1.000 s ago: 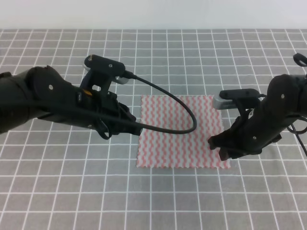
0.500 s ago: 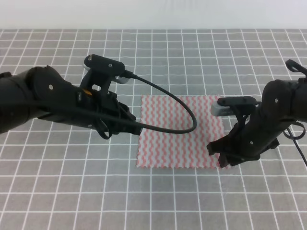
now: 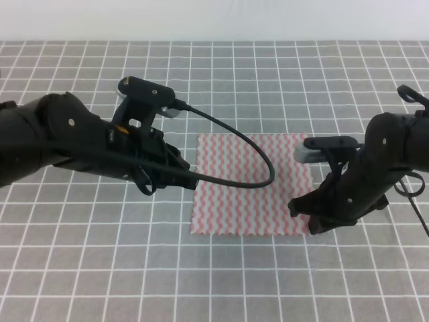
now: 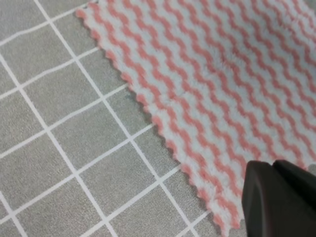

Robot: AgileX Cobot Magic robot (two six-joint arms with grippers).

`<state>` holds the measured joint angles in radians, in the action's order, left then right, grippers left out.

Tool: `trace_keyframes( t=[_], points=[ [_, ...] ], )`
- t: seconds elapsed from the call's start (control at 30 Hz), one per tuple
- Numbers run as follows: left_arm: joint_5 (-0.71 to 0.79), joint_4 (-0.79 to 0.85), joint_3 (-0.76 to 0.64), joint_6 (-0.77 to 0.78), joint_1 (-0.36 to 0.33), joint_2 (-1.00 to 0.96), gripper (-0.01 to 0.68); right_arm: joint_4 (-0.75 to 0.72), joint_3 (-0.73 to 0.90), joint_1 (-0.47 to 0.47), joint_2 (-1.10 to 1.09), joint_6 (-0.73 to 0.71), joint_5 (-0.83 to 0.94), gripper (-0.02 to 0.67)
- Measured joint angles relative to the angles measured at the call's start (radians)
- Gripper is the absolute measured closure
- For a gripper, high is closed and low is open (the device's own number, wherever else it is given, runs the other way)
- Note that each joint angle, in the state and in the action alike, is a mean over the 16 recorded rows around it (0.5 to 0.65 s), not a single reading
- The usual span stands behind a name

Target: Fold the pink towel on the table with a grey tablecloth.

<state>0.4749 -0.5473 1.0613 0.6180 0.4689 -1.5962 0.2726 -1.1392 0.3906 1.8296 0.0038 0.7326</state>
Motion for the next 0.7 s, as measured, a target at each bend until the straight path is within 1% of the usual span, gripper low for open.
trace_keyframes(
  t=[0.17, 0.27, 0.37, 0.47, 0.7],
  points=[
    [0.013, 0.048, 0.000, 0.017, 0.000, 0.000, 0.675, 0.008, -0.015, 0.000, -0.015, -0.002, 0.004, 0.659],
    [0.028, 0.086, 0.000, 0.031, 0.000, 0.001, 0.671, 0.012, -0.032, 0.000, -0.024, -0.005, 0.012, 0.663],
    [0.053, 0.123, 0.000, 0.061, 0.002, 0.005, 0.647, 0.012, -0.053, 0.000, -0.029, -0.007, 0.020, 0.663],
    [0.081, 0.154, -0.001, 0.101, 0.013, 0.007, 0.596, 0.009, -0.075, 0.001, -0.032, -0.012, 0.029, 0.664],
    [0.114, 0.209, -0.001, 0.199, 0.075, -0.002, 0.433, 0.008, -0.114, 0.001, -0.031, -0.025, 0.041, 0.665]
  ],
)
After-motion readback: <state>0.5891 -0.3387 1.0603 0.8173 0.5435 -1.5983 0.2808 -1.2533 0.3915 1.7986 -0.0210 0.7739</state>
